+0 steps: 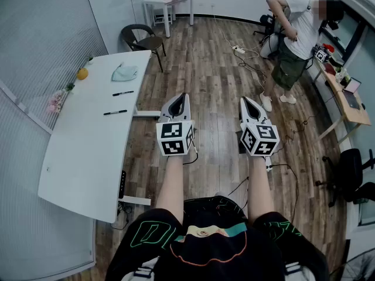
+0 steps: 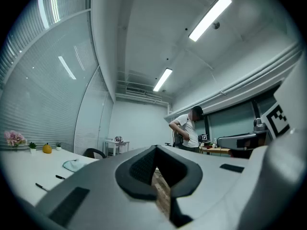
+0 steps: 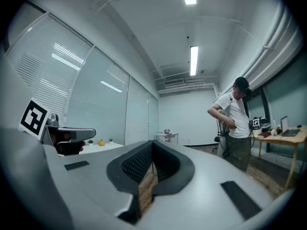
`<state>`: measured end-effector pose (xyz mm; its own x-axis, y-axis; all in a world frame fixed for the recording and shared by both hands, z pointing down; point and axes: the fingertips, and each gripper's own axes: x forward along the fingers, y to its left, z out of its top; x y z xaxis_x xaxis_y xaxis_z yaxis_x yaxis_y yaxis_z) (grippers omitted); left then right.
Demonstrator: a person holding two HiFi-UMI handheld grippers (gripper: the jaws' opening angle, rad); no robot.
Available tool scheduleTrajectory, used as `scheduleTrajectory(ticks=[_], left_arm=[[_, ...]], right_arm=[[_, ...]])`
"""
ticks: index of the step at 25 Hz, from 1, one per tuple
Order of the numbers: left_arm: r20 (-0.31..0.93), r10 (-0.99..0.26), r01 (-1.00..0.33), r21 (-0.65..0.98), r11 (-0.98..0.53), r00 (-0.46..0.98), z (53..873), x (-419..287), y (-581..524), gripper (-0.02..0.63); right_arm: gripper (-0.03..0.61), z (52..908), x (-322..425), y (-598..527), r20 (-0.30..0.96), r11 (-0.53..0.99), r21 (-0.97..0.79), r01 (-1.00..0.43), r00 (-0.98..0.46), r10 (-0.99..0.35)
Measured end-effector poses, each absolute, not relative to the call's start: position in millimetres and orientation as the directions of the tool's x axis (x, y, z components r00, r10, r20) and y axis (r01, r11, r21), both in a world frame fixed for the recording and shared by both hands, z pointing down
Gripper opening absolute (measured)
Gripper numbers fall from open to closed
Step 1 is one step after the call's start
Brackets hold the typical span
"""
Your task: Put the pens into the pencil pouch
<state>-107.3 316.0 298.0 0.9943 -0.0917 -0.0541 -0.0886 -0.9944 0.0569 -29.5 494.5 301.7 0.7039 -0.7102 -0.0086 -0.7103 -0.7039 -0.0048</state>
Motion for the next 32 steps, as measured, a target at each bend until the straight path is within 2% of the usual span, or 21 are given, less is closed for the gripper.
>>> scheduleTrajectory(ticks=[32], left_arm=[[-0.058, -0.021, -0.011, 0.164, -0.986, 0.998, 312.2, -85.2, 321.4, -0.003]], right_arm=[[0.0, 298.1, -19.7, 516.3, -0.007, -0.743, -0.011, -0.669, 0.744, -0.669]])
